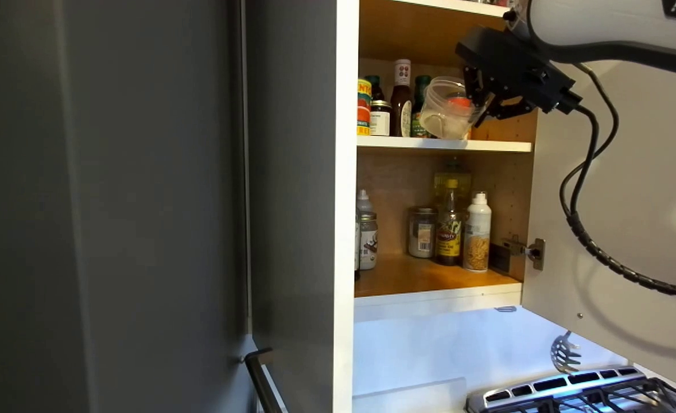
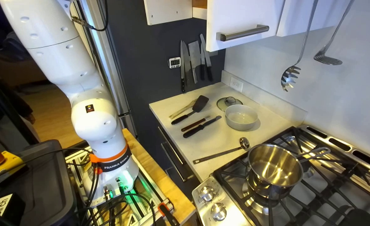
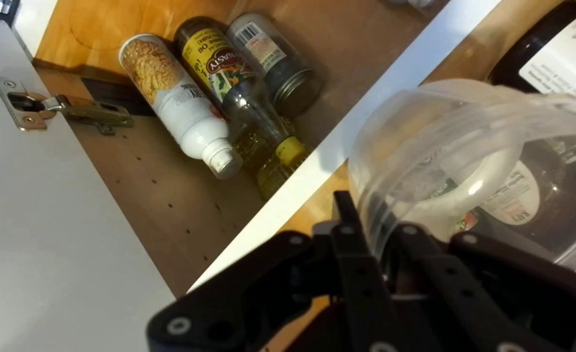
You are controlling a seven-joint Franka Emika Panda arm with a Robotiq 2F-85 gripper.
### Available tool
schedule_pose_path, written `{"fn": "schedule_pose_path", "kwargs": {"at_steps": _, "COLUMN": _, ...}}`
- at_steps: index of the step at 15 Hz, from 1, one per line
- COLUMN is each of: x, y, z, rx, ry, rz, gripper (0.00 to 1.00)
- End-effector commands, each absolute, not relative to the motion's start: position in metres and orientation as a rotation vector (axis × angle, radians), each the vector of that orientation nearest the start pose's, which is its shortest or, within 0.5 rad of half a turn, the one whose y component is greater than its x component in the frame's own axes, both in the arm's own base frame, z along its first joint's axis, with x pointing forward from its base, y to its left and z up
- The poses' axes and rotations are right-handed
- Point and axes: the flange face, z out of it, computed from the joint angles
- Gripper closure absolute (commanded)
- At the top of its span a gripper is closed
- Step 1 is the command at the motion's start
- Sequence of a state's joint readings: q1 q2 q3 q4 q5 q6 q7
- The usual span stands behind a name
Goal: Remove the lunchbox from the middle shelf of the cabinet and put it on the middle shelf
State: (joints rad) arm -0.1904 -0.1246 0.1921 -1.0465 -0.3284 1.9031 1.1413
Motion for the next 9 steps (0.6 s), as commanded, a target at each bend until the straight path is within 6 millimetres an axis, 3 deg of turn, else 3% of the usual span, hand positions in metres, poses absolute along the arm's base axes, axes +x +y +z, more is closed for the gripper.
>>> {"fn": "schedule_pose_path", "kwargs": {"at_steps": 1, "x": 0.448, "y": -0.003, "z": 0.981, "rx": -2.076, "ry": 1.477, "rz": -1.396, "gripper": 0.97}}
{"fn": "schedule_pose_path", "kwargs": {"at_steps": 5, "x": 0.456, "y": -0.005, "z": 0.983, "rx": -2.04, "ry": 1.49, "rz": -1.375, "gripper": 0.97}}
{"fn": "schedule_pose_path", "kwargs": {"at_steps": 6, "x": 0.459, "y": -0.006, "z": 0.983, "rx": -2.031, "ry": 1.493, "rz": -1.372, "gripper": 0.93}}
{"fn": "schedule_pose_path", "kwargs": {"at_steps": 7, "x": 0.46, "y": -0.006, "z": 0.983, "rx": -2.024, "ry": 1.493, "rz": -1.373, "gripper": 0.86}}
{"fn": "schedule_pose_path", "kwargs": {"at_steps": 9, "x": 0.464, "y": -0.007, "z": 0.983, "rx": -2.012, "ry": 1.493, "rz": -1.376, "gripper": 0.61}}
